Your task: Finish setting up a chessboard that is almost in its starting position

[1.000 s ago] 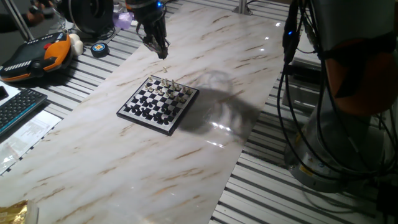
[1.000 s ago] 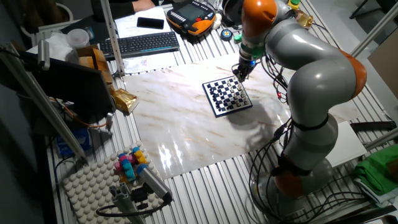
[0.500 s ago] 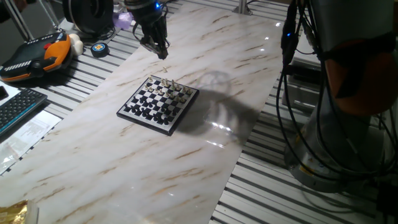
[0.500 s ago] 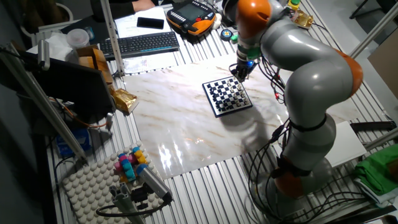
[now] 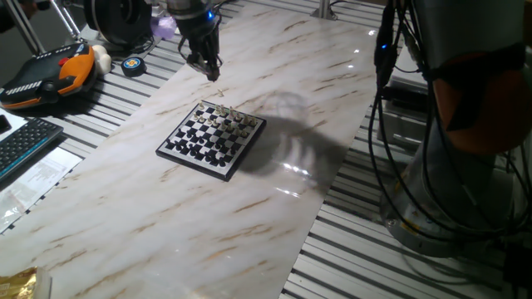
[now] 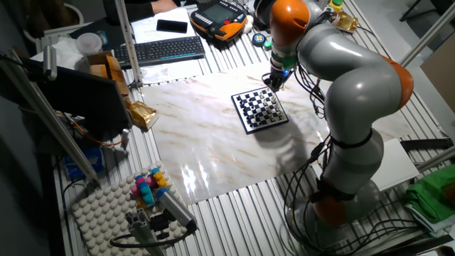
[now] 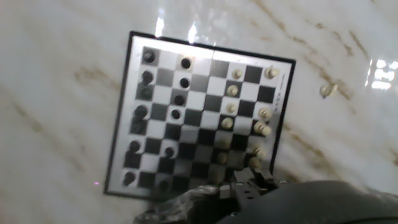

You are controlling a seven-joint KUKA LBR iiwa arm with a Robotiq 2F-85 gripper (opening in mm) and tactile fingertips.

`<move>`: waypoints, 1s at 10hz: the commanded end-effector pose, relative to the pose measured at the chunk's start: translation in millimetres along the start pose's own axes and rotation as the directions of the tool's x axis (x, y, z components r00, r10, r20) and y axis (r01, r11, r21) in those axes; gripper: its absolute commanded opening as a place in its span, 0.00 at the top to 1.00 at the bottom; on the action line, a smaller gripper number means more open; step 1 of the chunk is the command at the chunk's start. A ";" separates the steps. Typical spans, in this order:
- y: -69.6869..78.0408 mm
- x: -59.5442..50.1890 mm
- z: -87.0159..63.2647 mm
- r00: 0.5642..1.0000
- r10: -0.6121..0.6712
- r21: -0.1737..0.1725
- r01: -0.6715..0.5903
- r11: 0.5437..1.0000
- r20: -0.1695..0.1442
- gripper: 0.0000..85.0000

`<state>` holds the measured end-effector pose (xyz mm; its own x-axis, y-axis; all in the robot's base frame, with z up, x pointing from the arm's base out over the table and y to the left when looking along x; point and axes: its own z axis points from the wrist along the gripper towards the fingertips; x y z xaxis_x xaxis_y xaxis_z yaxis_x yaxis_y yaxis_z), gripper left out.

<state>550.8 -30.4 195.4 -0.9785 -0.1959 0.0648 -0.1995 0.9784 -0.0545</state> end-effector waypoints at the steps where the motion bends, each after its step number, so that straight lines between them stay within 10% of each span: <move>1: -9.9 -4.7 26.4 1.000 -0.008 0.008 0.008 1.000 0.023 0.99; 4: -38.8 -20.0 57.6 0.998 -0.051 0.001 0.051 0.999 0.047 0.99; 10: -52.0 -25.2 62.5 0.999 -0.023 -0.029 0.024 0.999 0.027 0.99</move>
<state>582.5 -80.8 134.4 -0.9752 -0.2176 0.0401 -0.2187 0.9754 -0.0265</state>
